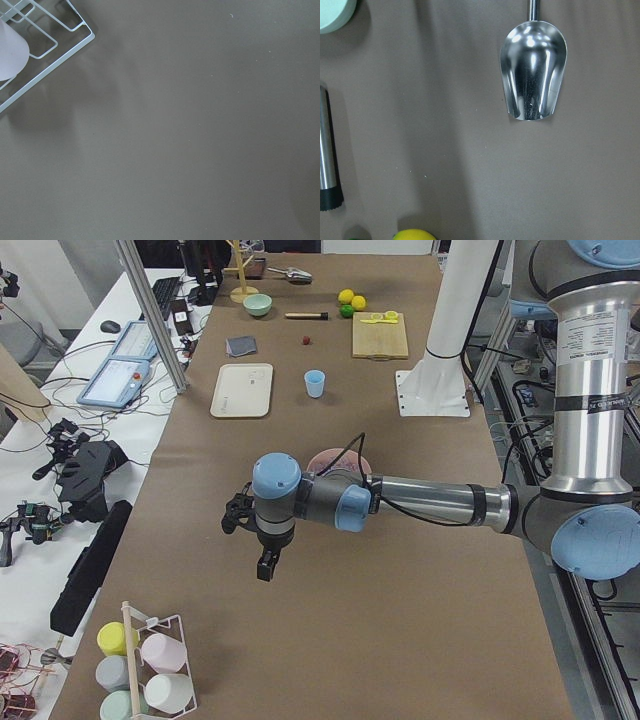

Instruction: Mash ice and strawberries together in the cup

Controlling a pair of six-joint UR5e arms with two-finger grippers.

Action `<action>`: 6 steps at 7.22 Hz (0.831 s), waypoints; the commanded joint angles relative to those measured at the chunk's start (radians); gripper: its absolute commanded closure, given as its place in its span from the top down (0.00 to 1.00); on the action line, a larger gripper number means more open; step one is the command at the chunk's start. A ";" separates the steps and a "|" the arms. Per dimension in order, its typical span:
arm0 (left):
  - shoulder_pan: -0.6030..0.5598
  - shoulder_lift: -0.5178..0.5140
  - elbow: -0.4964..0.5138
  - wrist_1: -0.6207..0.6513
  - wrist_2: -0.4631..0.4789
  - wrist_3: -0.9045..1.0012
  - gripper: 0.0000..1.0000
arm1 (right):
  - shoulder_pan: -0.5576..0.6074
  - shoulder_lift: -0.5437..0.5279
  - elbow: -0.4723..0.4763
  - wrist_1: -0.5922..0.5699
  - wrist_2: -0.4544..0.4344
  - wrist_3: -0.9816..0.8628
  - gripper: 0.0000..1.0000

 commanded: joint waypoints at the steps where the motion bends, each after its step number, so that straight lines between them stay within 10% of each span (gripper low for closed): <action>1: 0.000 0.000 0.002 0.000 0.000 0.003 0.98 | 0.000 0.000 -0.001 0.000 0.000 0.000 1.00; 6: 0.018 0.009 -0.003 -0.283 -0.008 -0.008 0.98 | 0.002 -0.012 0.015 0.000 -0.003 0.000 1.00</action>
